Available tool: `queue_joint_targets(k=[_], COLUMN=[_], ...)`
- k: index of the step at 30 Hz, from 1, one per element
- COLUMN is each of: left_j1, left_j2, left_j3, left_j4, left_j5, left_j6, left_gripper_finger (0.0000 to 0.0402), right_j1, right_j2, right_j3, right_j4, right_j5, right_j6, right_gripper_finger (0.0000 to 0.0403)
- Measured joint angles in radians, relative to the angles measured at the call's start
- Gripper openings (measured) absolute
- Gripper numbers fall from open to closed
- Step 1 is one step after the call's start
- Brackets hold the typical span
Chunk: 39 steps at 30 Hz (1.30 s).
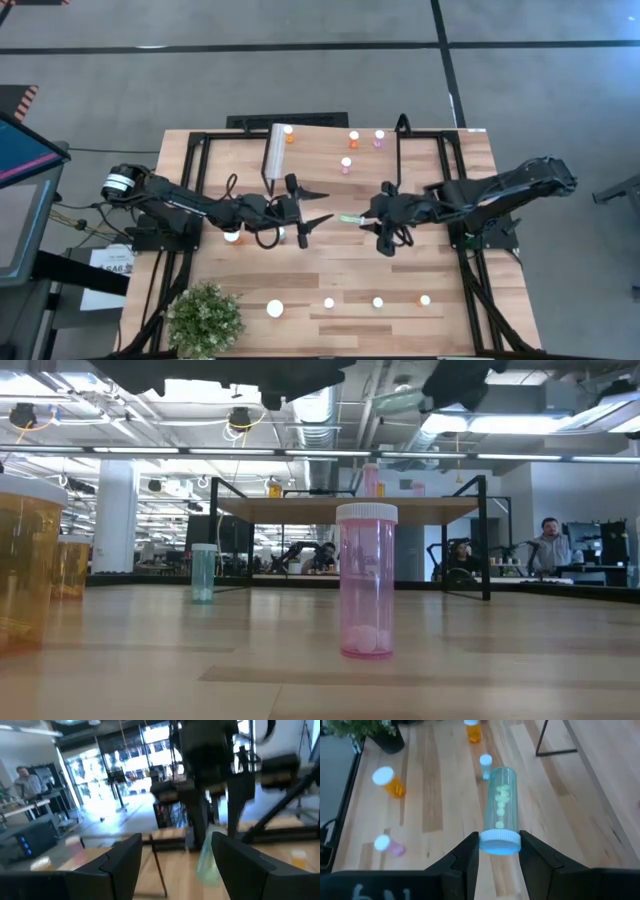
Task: Pick and place medicine bottles onto shelf by color
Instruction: Adjust the blue small pill bottle on the shelf
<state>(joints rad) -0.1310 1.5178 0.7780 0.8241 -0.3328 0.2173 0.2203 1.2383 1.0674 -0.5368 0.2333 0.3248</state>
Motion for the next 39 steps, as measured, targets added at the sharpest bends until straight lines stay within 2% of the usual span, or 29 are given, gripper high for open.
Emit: queue_joint_targets(k=[13, 27, 39], left_j1=[0.000, 0.012, 0.021], left_j2=[0.088, 0.088, 0.088], left_j3=[0.056, 0.066, 0.065], left_j4=[-0.035, -0.102, -0.132], left_j5=[0.006, -0.021, -0.030], left_j6=[0.013, 0.010, 0.000], left_gripper_finger=[0.0229, 0.0229, 0.0229], right_j1=[-0.013, -0.011, -0.011], right_j2=[0.025, 0.024, 0.024], right_j3=[0.001, 0.003, 0.063], right_j4=[0.061, 0.102, 0.135], right_j5=[0.000, -0.002, -0.013], right_j6=[-0.008, -0.031, -0.088], right_gripper_finger=[0.0140, 0.0141, 0.0141])
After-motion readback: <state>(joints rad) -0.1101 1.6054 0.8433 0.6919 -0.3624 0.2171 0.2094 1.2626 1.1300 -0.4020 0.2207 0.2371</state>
